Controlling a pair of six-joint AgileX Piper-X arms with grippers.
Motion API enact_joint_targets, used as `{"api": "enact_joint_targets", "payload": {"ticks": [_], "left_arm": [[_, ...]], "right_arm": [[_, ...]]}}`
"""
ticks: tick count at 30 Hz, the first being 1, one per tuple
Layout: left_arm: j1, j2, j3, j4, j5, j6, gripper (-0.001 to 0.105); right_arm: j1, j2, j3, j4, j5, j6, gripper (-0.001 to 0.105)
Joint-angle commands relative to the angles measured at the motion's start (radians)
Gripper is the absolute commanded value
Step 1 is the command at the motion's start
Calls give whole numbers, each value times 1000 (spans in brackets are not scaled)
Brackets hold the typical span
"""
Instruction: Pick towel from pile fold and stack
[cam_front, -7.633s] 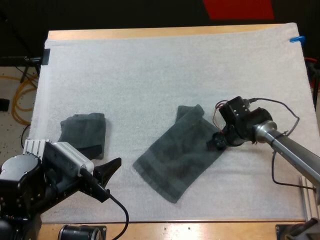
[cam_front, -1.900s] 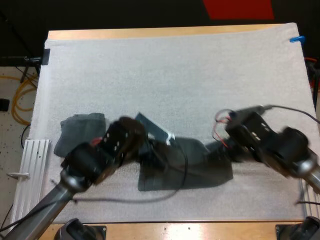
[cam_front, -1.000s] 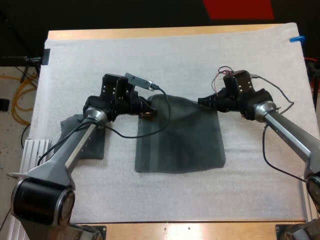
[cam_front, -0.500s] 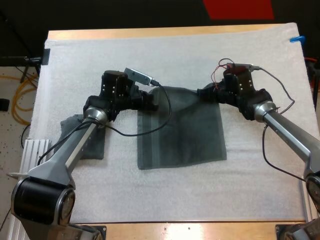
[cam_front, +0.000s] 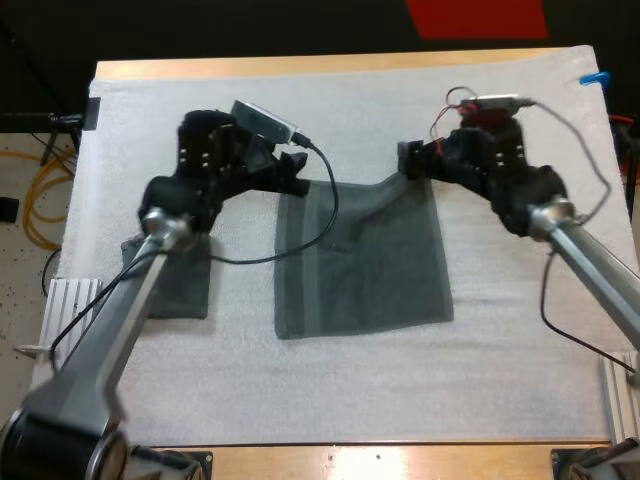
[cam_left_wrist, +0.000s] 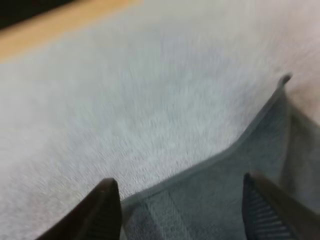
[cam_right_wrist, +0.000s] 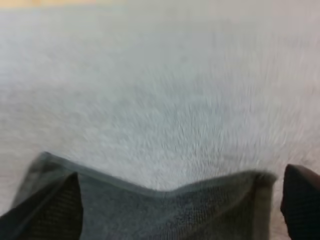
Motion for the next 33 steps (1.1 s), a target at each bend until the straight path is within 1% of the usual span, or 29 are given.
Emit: {"api": "enact_joint_targets", "payload": {"ticks": [1, 6, 11, 13, 17, 21, 24, 29, 30, 32, 33], "left_arm": [[2, -51, -10, 44, -9, 7, 52], [2, -213, -10, 206, -9, 5, 52], [2, -372, -10, 356, -9, -9, 52], [2, -421, -10, 406, -9, -16, 52], [2, -537, -10, 549, -9, -17, 52], [2, -613, 4, 660, -9, -17, 52], [2, -669, 40, 717, -9, -22, 52], [2, -747, 144, 762, 0, -56, 53], [2, -755, 162, 763, 9, -62, 54], [2, -770, 218, 763, 48, -80, 63], [2, -771, 233, 763, 59, -86, 66]], "right_arm": [[-6, -57, -12, 53, 13, -36, 78], [-6, -201, -12, 226, 15, -39, 78], [-6, -349, -10, 439, 15, -39, 78], [-6, -401, -4, 495, 15, -39, 78], [-6, -512, 36, 606, 15, -25, 78], [-6, -610, 113, 661, 15, -3, 78], [-6, -680, 199, 681, 15, 29, 78], [-6, -732, 361, 673, -3, 79, 78], [-6, -732, 384, 664, -10, 81, 78], [-6, -720, 447, 620, -61, 105, 78], [-6, -714, 469, 602, -78, 122, 78]]}}
